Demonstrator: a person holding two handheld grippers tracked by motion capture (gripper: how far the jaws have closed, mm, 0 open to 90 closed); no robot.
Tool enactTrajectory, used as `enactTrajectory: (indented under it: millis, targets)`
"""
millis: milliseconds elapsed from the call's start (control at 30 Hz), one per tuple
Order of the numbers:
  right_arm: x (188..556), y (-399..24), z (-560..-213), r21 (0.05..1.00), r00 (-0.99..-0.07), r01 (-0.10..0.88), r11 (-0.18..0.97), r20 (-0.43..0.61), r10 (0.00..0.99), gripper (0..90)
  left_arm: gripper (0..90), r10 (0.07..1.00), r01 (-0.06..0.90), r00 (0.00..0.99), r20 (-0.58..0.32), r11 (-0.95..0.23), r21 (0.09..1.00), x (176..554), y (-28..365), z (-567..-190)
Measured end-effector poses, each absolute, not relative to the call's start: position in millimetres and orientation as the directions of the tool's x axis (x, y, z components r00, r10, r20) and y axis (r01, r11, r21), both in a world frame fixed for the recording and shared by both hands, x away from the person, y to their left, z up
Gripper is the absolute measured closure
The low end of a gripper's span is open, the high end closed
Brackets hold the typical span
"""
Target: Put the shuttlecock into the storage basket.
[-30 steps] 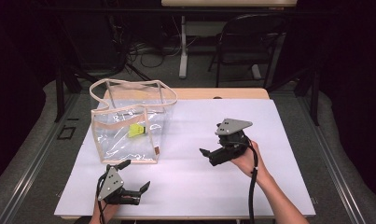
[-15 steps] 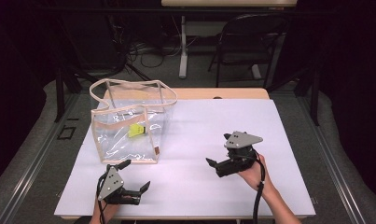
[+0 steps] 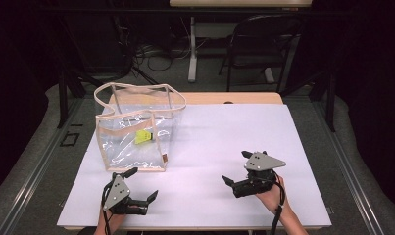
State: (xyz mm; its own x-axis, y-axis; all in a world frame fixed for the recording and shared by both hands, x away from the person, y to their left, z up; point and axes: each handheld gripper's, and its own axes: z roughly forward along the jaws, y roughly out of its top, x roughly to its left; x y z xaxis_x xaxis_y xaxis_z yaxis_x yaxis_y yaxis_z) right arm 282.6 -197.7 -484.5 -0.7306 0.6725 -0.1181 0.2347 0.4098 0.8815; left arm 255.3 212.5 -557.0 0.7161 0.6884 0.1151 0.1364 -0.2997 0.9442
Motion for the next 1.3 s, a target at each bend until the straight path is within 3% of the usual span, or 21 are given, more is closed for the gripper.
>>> enactTrajectory:
  millis: [1300]
  targets:
    - [240.5,-237.2,-533.9,0.903,-0.723,0.144,0.406,-0.184,0.666,0.9,0.0,0.685,0.142,0.718,0.121,-0.315,0.938,255.4,211.0,-558.2]
